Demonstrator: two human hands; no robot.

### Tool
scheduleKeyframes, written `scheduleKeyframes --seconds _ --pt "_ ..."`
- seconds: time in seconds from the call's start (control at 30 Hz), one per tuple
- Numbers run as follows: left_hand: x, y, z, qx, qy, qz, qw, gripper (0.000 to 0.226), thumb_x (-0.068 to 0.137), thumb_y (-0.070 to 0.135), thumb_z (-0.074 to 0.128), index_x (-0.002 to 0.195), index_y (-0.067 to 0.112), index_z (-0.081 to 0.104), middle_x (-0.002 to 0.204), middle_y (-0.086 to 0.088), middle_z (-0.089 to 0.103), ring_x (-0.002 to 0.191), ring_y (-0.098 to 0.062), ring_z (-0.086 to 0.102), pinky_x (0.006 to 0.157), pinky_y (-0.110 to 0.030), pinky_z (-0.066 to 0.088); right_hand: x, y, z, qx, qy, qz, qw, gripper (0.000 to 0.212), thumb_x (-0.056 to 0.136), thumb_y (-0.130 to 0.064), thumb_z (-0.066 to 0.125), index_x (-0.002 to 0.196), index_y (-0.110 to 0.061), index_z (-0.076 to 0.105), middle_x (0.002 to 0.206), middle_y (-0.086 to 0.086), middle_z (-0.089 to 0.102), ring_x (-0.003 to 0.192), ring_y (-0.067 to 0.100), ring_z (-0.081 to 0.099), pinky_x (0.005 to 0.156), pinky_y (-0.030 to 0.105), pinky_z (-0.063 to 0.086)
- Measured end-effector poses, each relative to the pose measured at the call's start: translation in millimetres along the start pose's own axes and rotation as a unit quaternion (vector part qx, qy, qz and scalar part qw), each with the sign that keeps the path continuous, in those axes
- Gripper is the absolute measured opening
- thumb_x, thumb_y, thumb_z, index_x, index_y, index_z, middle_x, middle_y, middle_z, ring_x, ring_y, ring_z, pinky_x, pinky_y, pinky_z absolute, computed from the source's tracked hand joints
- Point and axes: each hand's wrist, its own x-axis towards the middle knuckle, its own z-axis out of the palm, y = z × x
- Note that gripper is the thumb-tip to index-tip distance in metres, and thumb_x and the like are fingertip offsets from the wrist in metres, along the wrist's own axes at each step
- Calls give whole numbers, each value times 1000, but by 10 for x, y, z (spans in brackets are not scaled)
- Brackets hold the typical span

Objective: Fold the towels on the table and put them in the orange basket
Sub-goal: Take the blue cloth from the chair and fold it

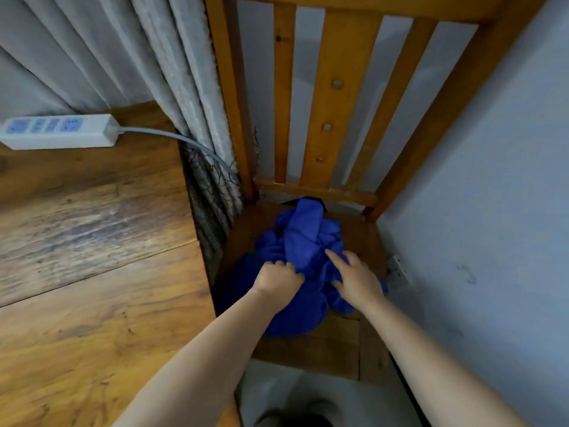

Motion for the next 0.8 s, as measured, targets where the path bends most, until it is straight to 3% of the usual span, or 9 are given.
scheduleKeyframes --seconds 0.1,0.2,0.4,0.53,0.6,0.67,0.8 --pt "112 22 6 -60 44 -13 997 25 93 1 39 113 5 55 120 -14 53 106 -31 54 74 -34 41 158 100 106 -14 0 0 1000 49 92 -16 45 139 -24 34 148 6 27 132 29 32 95 37 43" --pt "67 -67 -112 -203 79 -57 974 22 98 18 39 105 8 57 111 -10 59 97 -27 58 71 -34 45 123 150 19 52 22 10 998 38 92 -11 43 129 -14 49 134 9 48 120 28 47 92 36 43" --pt "-457 -343 -722 -374 241 -106 889 24 94 29 48 102 12 63 93 -7 67 85 -24 62 65 -30 43 -212 13 -950 140 133 -14 981 23 91 -15 51 108 -4 62 106 17 66 96 30 60 76 32 44" --pt "-1014 -563 -1395 -449 343 -169 808 21 91 25 54 101 10 64 86 -11 70 83 -27 65 71 -32 51 -508 -254 -1960 140 182 -61 971 24 89 -15 55 107 -1 63 102 19 67 97 31 62 70 30 40" --pt "-1334 -679 -1726 -470 381 -193 772 20 91 22 55 100 8 64 85 -14 70 82 -29 66 76 -39 54 -692 -439 -2453 140 194 -96 966 21 89 -14 55 103 -2 64 98 17 68 93 28 61 64 23 32" --pt "-1693 -784 -2047 -451 426 -206 757 19 91 21 54 99 7 65 86 -14 70 84 -30 65 74 -35 52 -916 -672 -2937 145 213 -134 957 18 89 -12 54 99 -1 65 93 14 67 85 24 59 63 19 29" --pt "-2351 -977 -2591 -399 519 -241 717 21 89 18 57 99 5 69 97 -18 68 93 -32 60 78 -32 42 -1221 -1145 -3638 146 279 -211 926 15 86 -8 56 91 1 67 86 20 68 84 31 61 61 28 31"
